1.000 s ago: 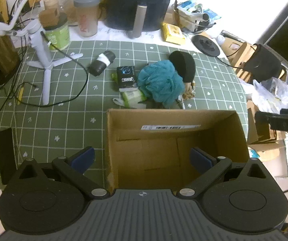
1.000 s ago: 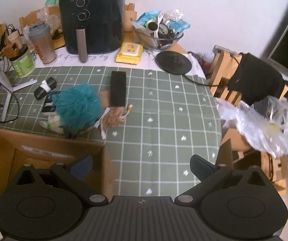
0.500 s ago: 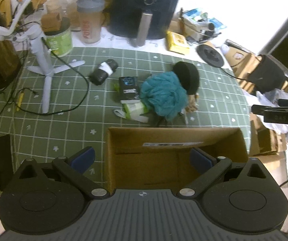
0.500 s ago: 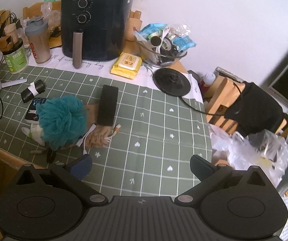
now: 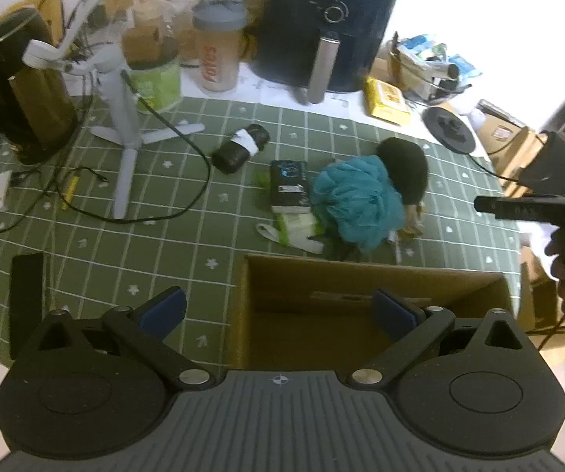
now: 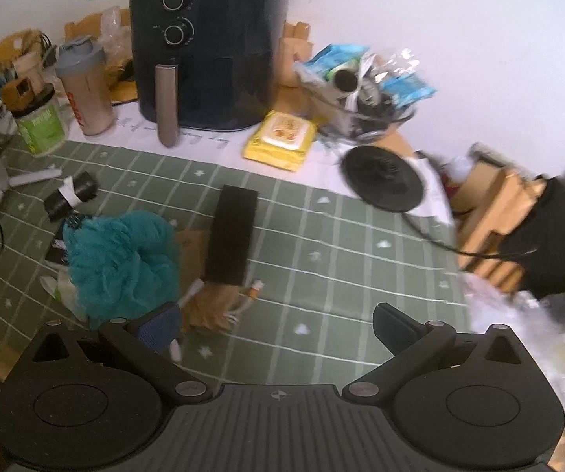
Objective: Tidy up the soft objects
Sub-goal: 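Reach the right gripper to the black foam block and grasp it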
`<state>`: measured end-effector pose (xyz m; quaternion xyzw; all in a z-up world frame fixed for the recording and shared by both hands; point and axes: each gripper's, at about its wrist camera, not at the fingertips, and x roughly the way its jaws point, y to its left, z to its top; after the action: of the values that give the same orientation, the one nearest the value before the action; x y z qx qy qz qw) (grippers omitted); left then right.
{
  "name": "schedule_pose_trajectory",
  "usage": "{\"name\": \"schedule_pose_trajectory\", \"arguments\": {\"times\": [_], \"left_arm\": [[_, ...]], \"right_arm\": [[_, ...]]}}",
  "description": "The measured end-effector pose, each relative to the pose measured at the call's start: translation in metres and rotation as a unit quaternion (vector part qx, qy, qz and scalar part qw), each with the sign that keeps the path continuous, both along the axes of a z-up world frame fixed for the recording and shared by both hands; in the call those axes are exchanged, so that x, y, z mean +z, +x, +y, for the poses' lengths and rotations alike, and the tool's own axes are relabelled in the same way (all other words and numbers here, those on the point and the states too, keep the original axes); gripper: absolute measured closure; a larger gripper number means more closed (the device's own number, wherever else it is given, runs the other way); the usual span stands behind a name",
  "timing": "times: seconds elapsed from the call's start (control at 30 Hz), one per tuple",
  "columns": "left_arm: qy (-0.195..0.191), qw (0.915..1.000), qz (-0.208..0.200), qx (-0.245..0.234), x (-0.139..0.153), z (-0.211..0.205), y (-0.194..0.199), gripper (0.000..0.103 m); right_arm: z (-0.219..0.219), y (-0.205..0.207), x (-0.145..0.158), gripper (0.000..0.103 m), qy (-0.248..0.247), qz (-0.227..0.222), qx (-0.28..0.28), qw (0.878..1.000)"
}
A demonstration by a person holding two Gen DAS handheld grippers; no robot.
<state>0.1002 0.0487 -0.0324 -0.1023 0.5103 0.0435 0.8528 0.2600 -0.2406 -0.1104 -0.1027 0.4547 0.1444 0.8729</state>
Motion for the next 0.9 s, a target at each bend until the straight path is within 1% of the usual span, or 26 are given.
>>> {"name": "schedule_pose_trajectory", "arguments": {"times": [0.1, 0.2, 0.27, 0.33, 0.43, 0.57, 0.6, 0.67, 0.8, 0.9], "left_arm": [[0.006, 0.9999, -0.007, 0.009, -0.002, 0.001, -0.003, 0.0], [-0.008, 0.9996, -0.023, 0.016, -0.003, 0.004, -0.008, 0.0], [-0.013, 0.9996, -0.018, 0.016, -0.005, 0.005, -0.009, 0.0], [-0.007, 0.9997, -0.019, 0.016, -0.006, 0.003, -0.01, 0.0], [0.01, 0.9993, -0.031, 0.017, -0.005, 0.0, -0.015, 0.0], [0.008, 0.9995, -0.023, 0.02, -0.008, -0.001, -0.017, 0.0], [0.007, 0.9995, -0.023, 0.019, -0.008, 0.0, -0.018, 0.0], [0.011, 0.9996, -0.021, 0.018, -0.008, -0.001, -0.019, 0.0], [0.014, 0.9996, -0.018, 0.014, -0.008, -0.003, -0.02, 0.0], [0.011, 0.9997, -0.019, 0.011, -0.007, -0.003, -0.02, 0.0]], "right_arm": [[0.001, 0.014, -0.016, 0.0, 0.027, 0.005, 0.006, 1.0], [0.007, 0.026, -0.031, 0.0, 0.033, -0.003, 0.028, 0.999], [0.01, 0.034, -0.039, 0.0, 0.047, -0.005, 0.041, 0.998], [0.011, 0.043, -0.047, 0.0, 0.068, -0.007, 0.045, 0.997], [0.013, 0.055, -0.059, 0.0, 0.086, -0.014, 0.047, 0.995], [0.016, 0.071, -0.074, 0.001, 0.098, -0.015, 0.038, 0.994], [0.017, 0.074, -0.077, 0.002, 0.1, -0.014, 0.035, 0.994], [0.02, 0.081, -0.084, 0.011, 0.103, -0.011, 0.031, 0.994], [0.024, 0.089, -0.096, 0.015, 0.101, -0.014, 0.022, 0.995], [0.026, 0.095, -0.103, 0.024, 0.102, -0.012, 0.018, 0.995]]}}
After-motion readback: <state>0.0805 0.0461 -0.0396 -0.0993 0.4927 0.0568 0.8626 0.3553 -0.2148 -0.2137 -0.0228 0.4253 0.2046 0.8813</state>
